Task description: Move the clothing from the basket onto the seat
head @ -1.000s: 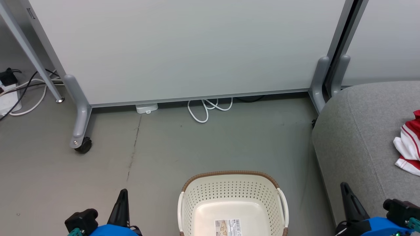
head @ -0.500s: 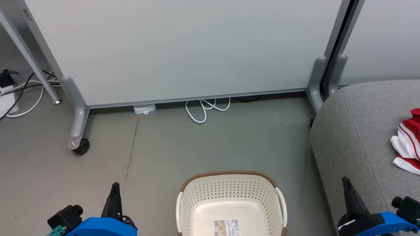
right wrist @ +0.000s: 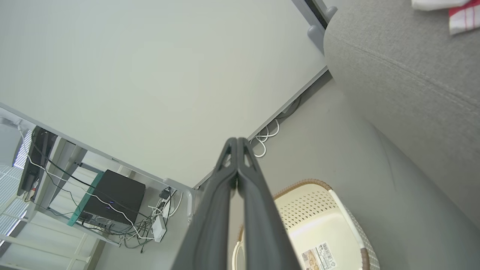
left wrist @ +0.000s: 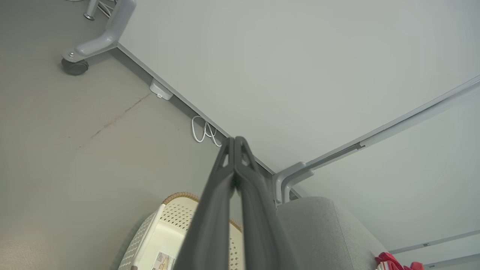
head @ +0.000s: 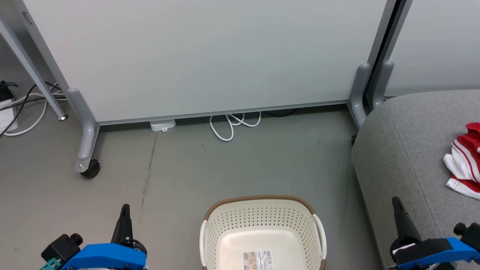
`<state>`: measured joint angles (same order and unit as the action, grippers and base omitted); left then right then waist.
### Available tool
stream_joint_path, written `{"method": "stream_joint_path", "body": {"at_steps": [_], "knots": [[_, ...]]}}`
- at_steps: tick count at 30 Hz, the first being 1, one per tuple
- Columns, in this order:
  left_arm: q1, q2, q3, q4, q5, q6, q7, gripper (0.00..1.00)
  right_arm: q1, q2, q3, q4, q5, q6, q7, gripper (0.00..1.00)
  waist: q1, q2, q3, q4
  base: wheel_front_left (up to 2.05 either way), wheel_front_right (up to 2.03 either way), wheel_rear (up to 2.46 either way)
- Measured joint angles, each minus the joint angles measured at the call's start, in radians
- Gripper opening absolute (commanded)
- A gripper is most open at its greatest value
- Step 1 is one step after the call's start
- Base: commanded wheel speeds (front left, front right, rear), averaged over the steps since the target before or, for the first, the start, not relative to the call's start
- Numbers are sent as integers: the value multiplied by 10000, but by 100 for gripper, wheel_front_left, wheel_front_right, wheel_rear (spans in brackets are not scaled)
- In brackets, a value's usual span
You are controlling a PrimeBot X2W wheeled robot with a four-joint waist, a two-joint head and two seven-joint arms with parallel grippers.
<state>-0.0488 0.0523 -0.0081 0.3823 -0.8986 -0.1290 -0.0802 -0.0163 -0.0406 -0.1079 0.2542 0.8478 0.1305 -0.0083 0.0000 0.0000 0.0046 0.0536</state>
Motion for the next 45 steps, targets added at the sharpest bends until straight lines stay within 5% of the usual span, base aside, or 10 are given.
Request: {"method": "stream_joint_path", "body": {"at_steps": [45], "knots": [[-350,-10,759,-853,-4424,0,1204,0,-551,-29,-31,-48,4730,-2,773,0,0,0,-8,-289,0,0,0]]}}
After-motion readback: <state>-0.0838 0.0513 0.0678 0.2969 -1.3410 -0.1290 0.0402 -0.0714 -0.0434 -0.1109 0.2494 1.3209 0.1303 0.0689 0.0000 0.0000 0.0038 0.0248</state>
